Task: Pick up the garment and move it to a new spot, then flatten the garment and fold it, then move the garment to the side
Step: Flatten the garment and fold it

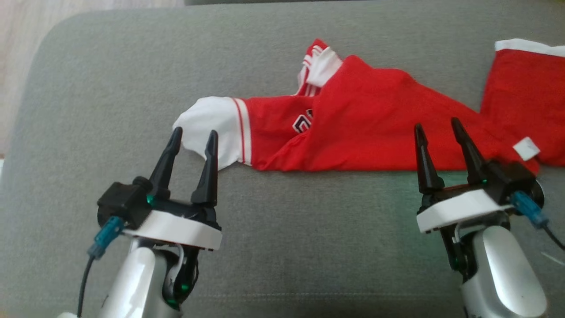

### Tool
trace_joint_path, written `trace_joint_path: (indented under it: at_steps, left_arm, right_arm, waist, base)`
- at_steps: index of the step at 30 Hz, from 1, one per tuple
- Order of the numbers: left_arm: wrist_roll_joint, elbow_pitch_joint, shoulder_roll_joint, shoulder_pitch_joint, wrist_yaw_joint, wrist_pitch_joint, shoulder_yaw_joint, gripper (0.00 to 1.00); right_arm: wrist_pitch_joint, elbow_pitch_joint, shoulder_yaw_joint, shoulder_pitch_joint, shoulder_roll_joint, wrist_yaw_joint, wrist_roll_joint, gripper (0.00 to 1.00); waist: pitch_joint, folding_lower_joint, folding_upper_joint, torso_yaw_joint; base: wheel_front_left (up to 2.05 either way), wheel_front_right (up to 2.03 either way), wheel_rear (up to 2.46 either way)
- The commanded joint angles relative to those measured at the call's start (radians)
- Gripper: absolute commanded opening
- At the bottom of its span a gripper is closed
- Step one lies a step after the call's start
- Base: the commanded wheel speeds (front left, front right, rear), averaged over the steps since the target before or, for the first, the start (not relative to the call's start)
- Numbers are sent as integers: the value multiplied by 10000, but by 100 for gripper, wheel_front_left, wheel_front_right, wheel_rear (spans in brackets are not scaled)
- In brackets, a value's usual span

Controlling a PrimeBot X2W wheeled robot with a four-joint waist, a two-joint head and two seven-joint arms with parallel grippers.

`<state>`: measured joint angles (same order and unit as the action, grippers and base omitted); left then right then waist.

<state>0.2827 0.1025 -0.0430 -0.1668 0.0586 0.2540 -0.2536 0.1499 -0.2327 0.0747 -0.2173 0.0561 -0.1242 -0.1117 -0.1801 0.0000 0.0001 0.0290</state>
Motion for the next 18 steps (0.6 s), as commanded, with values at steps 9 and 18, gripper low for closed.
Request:
trace_joint_path:
  at_steps: [9,18]
  left_arm:
    - [124,-198,-72,-651,41,78,-130,100]
    - [400,-110,-72,-1140,-1,78,-579,100]
  right_arm:
    - [-1607,-468,-128,-2428,-25,-65,330,100]
    - [-2894,-3392,-715,-4705,786,-65,33,100]
  waist:
    - [-870,0,-1,1076]
    - [-1637,0,-1,2169]
  base:
    - [0,0,0]
    - [0,0,0]
